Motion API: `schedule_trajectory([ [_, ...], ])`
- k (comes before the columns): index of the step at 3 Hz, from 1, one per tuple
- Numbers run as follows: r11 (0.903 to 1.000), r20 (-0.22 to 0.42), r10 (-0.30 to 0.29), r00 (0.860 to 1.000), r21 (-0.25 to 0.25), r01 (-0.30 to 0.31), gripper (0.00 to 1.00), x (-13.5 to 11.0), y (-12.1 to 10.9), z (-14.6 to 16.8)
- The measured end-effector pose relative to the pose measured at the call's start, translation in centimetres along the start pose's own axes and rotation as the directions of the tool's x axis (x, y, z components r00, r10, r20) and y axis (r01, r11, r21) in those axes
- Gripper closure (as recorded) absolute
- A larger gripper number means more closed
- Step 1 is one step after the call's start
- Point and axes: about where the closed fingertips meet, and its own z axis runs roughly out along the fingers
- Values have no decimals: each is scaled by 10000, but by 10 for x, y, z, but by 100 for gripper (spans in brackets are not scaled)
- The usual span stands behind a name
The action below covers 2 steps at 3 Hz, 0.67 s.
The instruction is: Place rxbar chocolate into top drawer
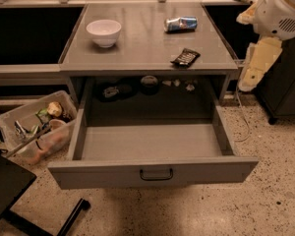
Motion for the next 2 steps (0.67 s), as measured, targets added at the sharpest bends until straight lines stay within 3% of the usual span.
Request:
schedule_trajectory([
  [2, 9914, 964, -1247, 9875, -272, 1279, 0, -57, -39, 46],
])
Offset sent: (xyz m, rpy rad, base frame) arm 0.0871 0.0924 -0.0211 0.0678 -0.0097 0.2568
